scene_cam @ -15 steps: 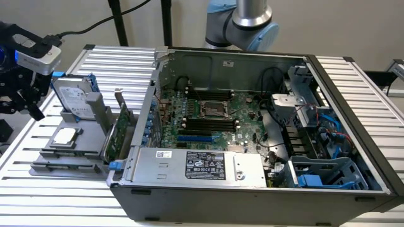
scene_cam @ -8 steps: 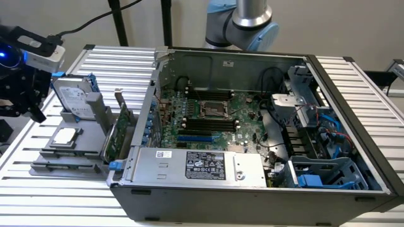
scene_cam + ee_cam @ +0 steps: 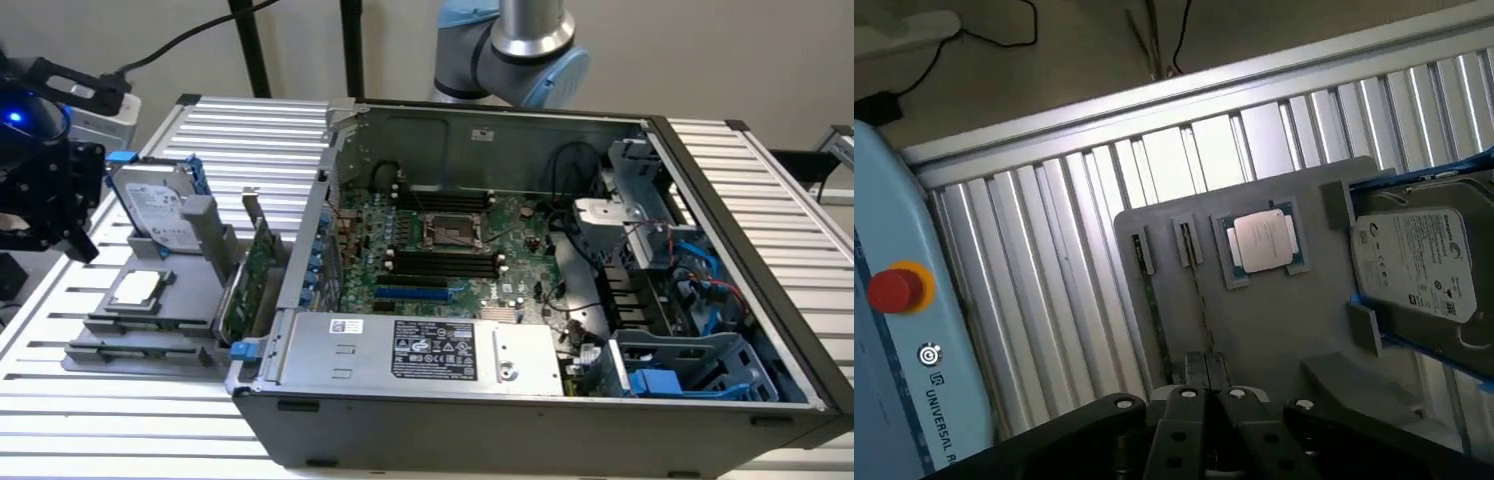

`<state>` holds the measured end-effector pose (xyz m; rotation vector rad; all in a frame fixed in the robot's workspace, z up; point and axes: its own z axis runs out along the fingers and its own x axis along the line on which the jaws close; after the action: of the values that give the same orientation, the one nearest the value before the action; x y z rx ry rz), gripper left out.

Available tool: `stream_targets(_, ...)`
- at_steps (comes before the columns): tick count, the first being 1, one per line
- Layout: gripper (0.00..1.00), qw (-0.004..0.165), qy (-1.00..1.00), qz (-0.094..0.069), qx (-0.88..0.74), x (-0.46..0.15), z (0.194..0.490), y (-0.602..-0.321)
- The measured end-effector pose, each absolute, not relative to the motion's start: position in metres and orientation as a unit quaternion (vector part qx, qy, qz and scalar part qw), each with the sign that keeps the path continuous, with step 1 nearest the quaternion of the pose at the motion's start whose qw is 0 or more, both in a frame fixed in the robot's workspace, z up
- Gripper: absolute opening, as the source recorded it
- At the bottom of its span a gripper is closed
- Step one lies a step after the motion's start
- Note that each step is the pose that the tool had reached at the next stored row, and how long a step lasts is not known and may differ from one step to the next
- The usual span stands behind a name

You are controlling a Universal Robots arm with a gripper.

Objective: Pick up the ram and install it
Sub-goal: 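Pick up the ram and move it above insertion slot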

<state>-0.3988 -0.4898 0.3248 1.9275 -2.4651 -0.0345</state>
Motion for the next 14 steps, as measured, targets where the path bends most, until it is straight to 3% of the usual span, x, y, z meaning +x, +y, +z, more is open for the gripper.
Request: stream_targets(14, 0.11, 0.021, -0.737, 0.001, 0.675, -0.3952, 0.3212, -0.4897)
